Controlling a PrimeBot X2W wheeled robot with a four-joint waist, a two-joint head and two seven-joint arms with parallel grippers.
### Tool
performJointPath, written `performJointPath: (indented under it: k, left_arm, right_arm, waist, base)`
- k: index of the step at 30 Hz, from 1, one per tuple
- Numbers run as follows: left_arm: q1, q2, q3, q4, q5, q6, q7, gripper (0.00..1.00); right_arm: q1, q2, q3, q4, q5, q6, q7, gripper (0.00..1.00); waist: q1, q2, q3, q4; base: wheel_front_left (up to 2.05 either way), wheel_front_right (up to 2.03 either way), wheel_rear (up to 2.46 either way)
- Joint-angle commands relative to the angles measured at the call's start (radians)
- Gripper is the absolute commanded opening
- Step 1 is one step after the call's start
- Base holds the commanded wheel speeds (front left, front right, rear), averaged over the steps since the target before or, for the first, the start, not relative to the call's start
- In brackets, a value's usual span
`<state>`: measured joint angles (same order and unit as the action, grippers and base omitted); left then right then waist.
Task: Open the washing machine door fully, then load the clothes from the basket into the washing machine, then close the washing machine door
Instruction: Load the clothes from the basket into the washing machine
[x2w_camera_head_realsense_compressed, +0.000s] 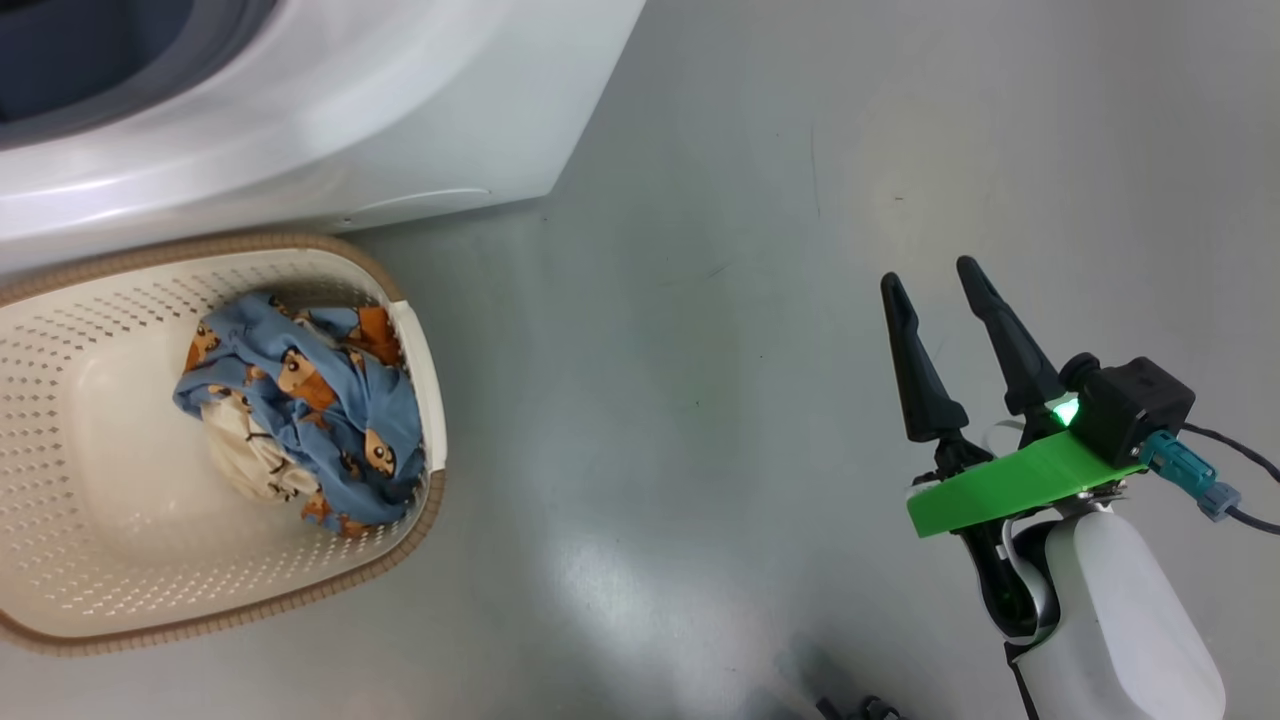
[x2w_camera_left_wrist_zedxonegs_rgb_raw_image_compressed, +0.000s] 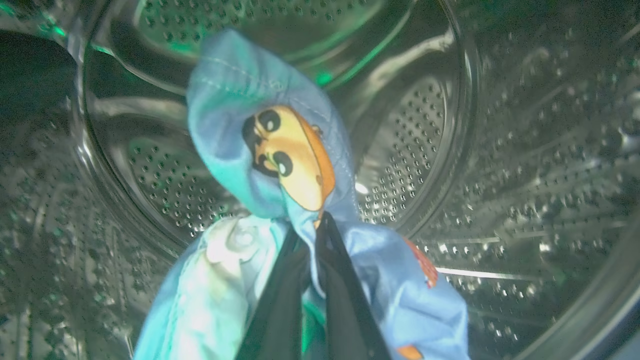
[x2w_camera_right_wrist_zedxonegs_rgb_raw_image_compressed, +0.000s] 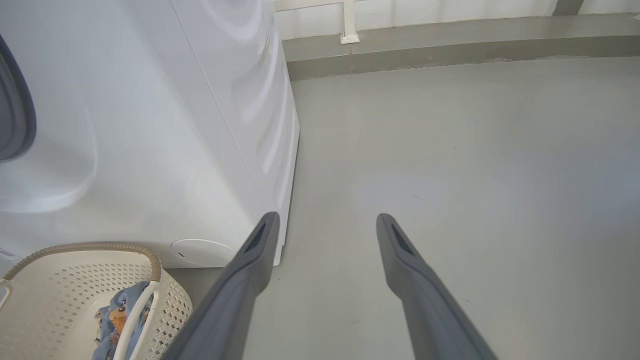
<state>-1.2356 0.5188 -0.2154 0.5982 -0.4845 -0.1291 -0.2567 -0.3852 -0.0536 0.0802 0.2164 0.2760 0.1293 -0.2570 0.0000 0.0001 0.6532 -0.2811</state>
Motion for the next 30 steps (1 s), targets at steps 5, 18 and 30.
performJointPath:
  k: [5,18,30]
  left_arm:
    - [0.048,0.033,-0.02,0.054,-0.01,-0.002,-0.005,1.0]
    - [0.069,0.02,-0.066,0.124,-0.07,-0.002,-0.005,1.0]
    - [0.18,-0.039,0.007,0.067,-0.081,-0.002,-0.005,1.0]
  right_arm:
    - [0.011,0.003,0.02,-0.02,0.006,0.001,-0.005,1.0]
    - [0.009,0.003,0.022,-0.017,0.001,0.001,-0.005,1.0]
    - [0.004,0.003,0.005,-0.021,-0.014,0.001,-0.005,1.0]
  waist:
    - [0.0,-0.0001,-0.009,0.004]
    - [0.0,-0.0001,-0.025,0.016]
    - [0.0,-0.0001,-0.037,0.047]
  base:
    - [0.0,0.0,0.0]
    - [0.0,0.0,0.0]
    - [0.0,0.0,0.0]
